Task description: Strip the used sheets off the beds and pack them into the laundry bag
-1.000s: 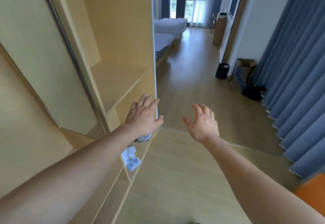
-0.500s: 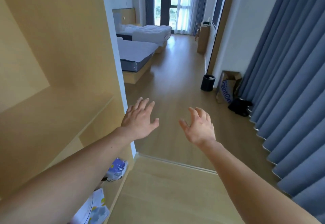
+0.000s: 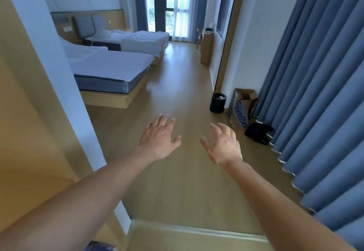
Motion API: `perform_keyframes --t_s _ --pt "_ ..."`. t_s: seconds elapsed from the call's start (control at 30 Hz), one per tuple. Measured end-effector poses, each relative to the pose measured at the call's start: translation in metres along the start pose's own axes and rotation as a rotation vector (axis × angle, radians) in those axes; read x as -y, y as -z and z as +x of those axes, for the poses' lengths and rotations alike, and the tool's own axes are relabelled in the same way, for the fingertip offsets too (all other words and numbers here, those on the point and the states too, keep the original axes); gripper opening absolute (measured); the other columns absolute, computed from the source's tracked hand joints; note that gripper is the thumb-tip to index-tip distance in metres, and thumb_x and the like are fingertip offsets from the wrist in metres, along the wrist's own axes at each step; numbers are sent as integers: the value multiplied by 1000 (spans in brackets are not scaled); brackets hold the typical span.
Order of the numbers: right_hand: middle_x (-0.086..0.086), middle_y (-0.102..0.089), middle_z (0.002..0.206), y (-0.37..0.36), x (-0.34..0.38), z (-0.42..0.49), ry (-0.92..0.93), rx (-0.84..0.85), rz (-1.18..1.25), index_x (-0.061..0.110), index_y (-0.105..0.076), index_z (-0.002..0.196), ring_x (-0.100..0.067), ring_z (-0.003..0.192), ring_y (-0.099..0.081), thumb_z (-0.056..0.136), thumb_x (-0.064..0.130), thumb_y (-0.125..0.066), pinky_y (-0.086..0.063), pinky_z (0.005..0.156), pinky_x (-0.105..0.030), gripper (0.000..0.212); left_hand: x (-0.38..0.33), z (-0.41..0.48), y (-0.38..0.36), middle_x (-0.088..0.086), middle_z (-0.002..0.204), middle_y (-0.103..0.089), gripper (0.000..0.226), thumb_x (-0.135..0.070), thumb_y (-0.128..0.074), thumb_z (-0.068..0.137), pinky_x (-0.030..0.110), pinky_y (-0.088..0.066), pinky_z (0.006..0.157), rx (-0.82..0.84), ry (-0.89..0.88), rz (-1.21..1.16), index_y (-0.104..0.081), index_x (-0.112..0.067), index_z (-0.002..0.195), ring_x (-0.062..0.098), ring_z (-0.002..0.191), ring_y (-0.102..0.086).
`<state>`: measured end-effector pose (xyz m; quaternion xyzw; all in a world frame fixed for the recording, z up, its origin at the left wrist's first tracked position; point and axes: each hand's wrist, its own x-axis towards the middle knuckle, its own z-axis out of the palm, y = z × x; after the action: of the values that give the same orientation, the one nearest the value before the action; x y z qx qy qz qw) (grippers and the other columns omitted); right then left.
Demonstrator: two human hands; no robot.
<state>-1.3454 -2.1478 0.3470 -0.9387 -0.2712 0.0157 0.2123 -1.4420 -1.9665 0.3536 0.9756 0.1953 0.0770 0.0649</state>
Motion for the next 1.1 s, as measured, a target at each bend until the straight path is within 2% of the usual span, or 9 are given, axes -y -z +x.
perform_keyframes --t_s 0.23,0.57,0.83,1.1 --pt "-2 -19 164 -31 -23 144 -61 50 -13 25 -27 156 -23 151 -13 101 53 -42 -20 120 -44 64 18 156 -40 4 165 -20 69 -52 -41 98 40 -18 121 82 -44 40 -26 -17 155 21 153 -10" --pt "-5 -17 166 -59 -46 384 12 164 -35 22 -26 158 -24 153 -11 102 52 -40 -21 120 -45 66 48 374 -80 3 163 -23 66 -52 -41 99 44 -18 119 163 88 49 -27 -19 155 22 153 -11" --pt "-5 -21 165 -101 -28 550 91 231 -96 20 -28 157 -22 153 -13 102 51 -39 -20 121 -40 65 107 515 -110 3 163 -25 67 -53 -42 98 44 -21 119 182 188 33 -28 -20 155 21 153 -12" --pt "-2 -21 165 -143 7 743 41 238 -72 22 -29 157 -23 153 -12 102 52 -41 -18 121 -41 64 186 702 -137 4 163 -24 69 -55 -40 98 43 -21 120 231 159 19 -28 -19 155 22 153 -11"
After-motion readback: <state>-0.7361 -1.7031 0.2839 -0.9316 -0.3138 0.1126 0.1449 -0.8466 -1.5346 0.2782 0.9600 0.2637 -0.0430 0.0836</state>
